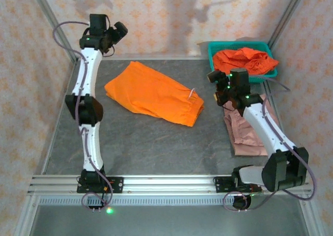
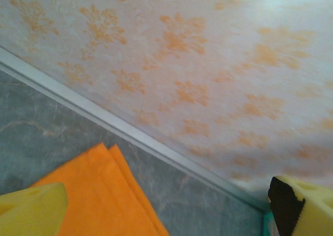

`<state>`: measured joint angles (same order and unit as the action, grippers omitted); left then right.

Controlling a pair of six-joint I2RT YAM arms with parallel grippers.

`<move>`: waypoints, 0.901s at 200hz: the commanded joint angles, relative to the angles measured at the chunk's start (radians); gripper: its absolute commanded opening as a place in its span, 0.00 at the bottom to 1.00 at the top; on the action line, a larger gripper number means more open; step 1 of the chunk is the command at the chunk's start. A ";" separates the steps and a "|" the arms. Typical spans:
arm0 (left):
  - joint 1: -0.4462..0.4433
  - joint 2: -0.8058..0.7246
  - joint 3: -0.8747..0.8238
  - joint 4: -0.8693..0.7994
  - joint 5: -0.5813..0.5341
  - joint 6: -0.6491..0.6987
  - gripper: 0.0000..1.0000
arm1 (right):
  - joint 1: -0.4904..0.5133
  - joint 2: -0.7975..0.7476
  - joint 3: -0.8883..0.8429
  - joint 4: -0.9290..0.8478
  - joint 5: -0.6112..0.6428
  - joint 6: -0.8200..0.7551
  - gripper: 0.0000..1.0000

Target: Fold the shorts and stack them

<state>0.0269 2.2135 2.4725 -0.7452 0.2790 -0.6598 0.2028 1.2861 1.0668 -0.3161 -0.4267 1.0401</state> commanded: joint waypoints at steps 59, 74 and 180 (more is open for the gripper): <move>-0.033 -0.385 -0.861 0.370 0.248 -0.050 1.00 | 0.326 0.262 0.139 0.009 -0.068 -0.037 0.98; -0.041 -0.363 -0.931 0.416 0.277 -0.064 1.00 | 0.340 0.317 0.135 0.013 -0.091 -0.026 0.97; -0.046 -0.283 -1.194 0.494 0.183 -0.028 1.00 | 0.266 0.450 -0.041 -0.024 -0.097 -0.137 0.97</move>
<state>-0.0261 1.9690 1.3293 -0.2703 0.5186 -0.7242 0.5102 1.7164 1.0584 -0.2989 -0.5289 0.9596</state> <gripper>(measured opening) 0.998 0.966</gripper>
